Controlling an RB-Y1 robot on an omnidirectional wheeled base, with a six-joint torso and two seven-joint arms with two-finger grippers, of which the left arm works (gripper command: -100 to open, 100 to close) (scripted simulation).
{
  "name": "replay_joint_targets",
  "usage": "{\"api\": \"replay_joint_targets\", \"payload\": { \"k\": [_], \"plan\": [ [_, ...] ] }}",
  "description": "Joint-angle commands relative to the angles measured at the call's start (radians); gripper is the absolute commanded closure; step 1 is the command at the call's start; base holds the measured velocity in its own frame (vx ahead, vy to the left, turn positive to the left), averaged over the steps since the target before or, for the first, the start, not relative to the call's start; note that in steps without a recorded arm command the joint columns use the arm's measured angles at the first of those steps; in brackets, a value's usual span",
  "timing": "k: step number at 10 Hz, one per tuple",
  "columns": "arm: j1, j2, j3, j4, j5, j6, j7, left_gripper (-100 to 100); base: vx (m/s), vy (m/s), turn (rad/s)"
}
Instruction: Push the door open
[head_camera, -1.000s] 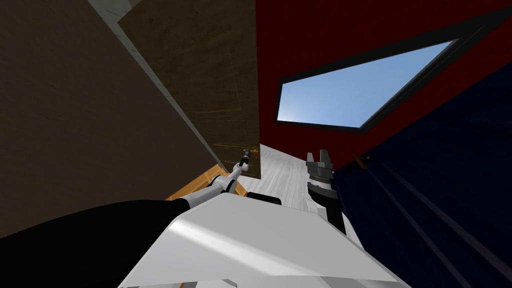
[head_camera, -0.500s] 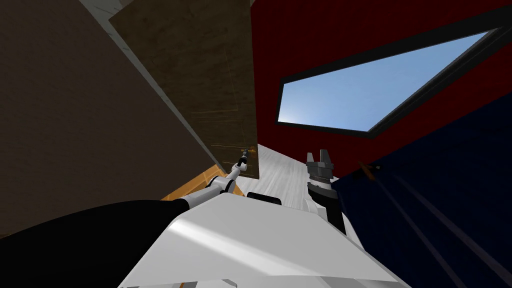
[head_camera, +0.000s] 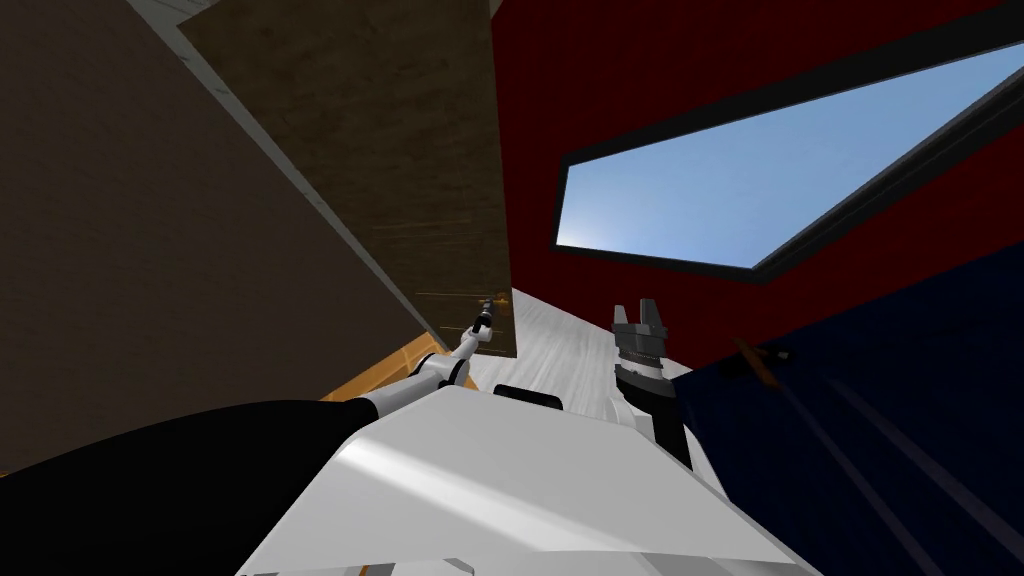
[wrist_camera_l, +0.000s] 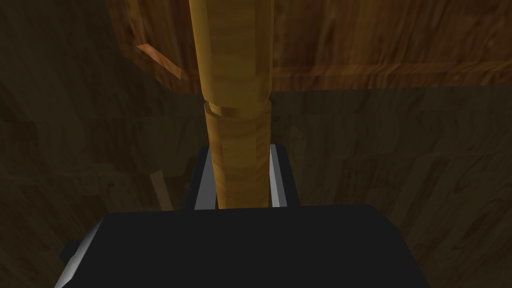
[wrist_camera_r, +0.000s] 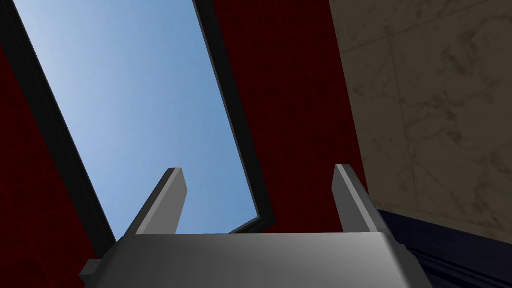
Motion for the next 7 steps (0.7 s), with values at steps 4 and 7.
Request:
{"api": "replay_joint_targets", "payload": {
  "k": [4,7],
  "plan": [
    [-0.004,0.030,0.051,0.015,0.021,-0.012,-0.017,100,0.192,-0.154,0.084],
    [-0.001,0.042,0.076,0.017,0.031,-0.014,-0.027,100,0.182,-0.104,0.060]
  ]
}}
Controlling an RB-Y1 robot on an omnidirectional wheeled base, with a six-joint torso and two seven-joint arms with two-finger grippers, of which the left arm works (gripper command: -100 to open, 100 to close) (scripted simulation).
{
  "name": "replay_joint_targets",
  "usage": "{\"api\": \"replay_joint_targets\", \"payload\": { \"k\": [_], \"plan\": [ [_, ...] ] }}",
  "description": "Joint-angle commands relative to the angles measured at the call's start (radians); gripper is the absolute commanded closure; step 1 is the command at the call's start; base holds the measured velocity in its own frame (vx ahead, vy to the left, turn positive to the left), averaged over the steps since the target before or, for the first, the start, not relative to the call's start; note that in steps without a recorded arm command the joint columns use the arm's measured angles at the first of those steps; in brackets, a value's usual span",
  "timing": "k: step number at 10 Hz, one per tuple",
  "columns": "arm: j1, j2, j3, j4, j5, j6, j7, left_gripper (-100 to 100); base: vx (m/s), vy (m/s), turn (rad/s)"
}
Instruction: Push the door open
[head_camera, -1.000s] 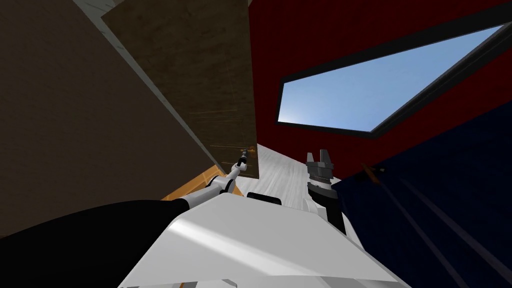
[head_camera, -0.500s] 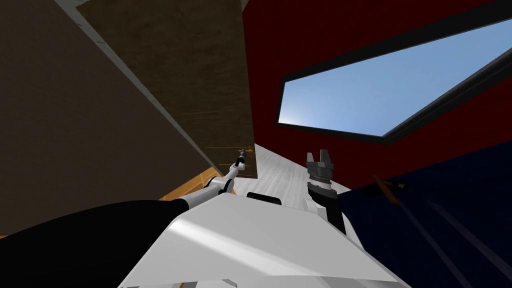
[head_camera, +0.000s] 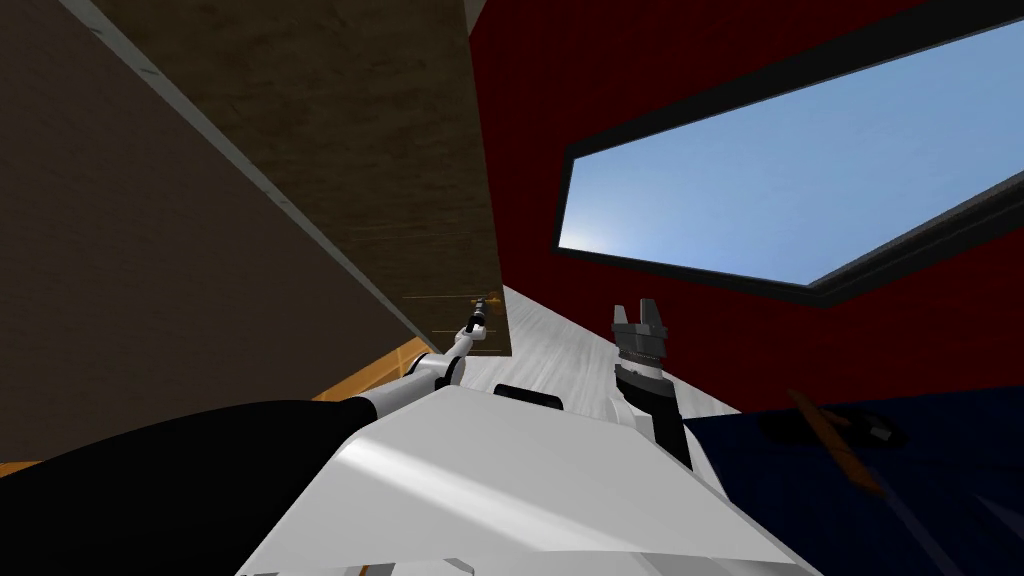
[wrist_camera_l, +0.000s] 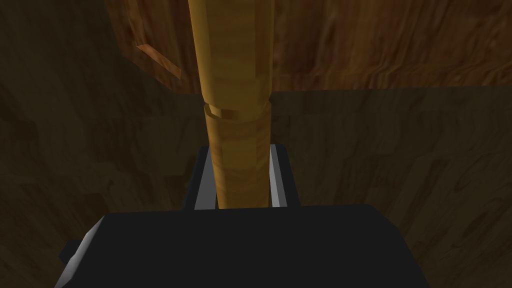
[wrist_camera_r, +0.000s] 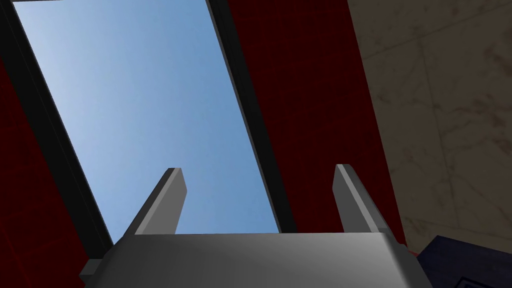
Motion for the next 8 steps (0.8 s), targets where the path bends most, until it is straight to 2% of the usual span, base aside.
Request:
{"api": "replay_joint_targets", "payload": {
  "k": [1,2,8],
  "plan": [
    [0.000,0.000,0.000,0.000,0.000,0.000,0.000,100,0.076,-0.034,0.041],
    [0.002,0.010,0.016,0.000,0.006,-0.002,-0.006,100,0.104,-0.027,0.041],
    [0.011,0.035,0.067,0.007,0.028,-0.005,-0.026,100,0.186,-0.085,0.061]
  ]
}}
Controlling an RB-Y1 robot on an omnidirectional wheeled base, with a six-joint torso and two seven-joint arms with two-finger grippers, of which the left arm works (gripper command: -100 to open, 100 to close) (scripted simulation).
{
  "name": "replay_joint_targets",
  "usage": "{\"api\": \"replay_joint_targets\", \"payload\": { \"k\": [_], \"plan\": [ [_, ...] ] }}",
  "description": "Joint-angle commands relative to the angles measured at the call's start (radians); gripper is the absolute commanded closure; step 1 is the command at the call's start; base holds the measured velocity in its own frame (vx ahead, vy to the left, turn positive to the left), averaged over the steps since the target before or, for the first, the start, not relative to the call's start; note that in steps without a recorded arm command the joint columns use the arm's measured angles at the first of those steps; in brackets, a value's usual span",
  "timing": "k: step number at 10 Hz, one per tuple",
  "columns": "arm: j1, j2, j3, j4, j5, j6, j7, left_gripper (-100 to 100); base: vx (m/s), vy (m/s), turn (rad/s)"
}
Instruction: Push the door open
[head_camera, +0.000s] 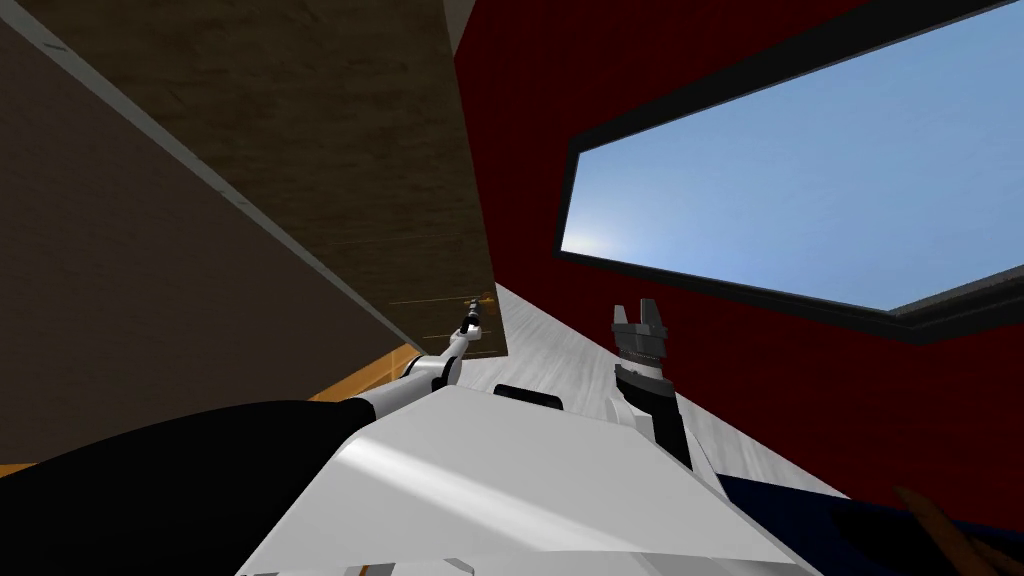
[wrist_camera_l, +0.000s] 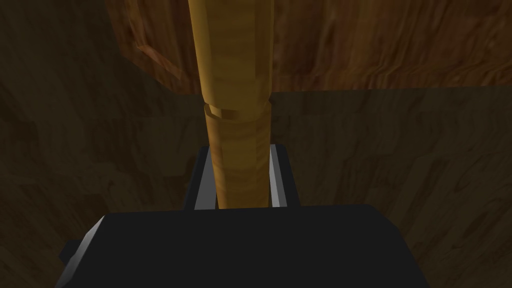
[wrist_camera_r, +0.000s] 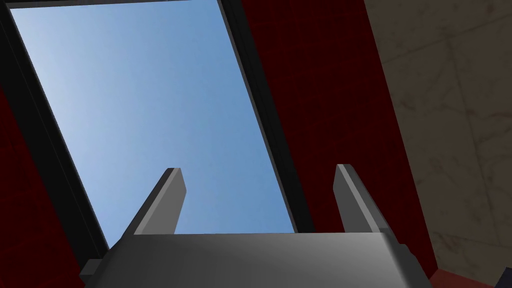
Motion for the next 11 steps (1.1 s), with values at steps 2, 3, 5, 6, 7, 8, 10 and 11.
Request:
{"api": "replay_joint_targets", "payload": {
  "k": [2,3,5,6,7,8,10,11],
  "plan": [
    [-0.009,0.018,0.023,0.021,0.010,-0.012,-0.006,100,0.189,-0.096,0.060],
    [-0.009,0.018,0.023,0.021,0.010,-0.012,-0.006,100,0.133,-0.075,0.041],
    [-0.006,0.027,0.041,0.024,0.018,-0.013,-0.013,100,0.145,-0.082,0.048],
    [-0.005,0.030,0.047,0.025,0.020,-0.014,-0.015,100,0.164,-0.070,0.054],
    [-0.006,0.034,0.046,0.041,0.019,-0.019,-0.013,100,0.075,-0.016,0.048],
    [-0.003,0.043,0.061,0.042,0.026,-0.021,-0.020,100,0.136,-0.026,0.049],
    [0.000,0.051,0.078,0.044,0.034,-0.022,-0.027,100,0.184,-0.038,0.046],
    [0.002,0.055,0.088,0.046,0.038,-0.023,-0.031,100,0.199,-0.075,0.062]
  ]
}}
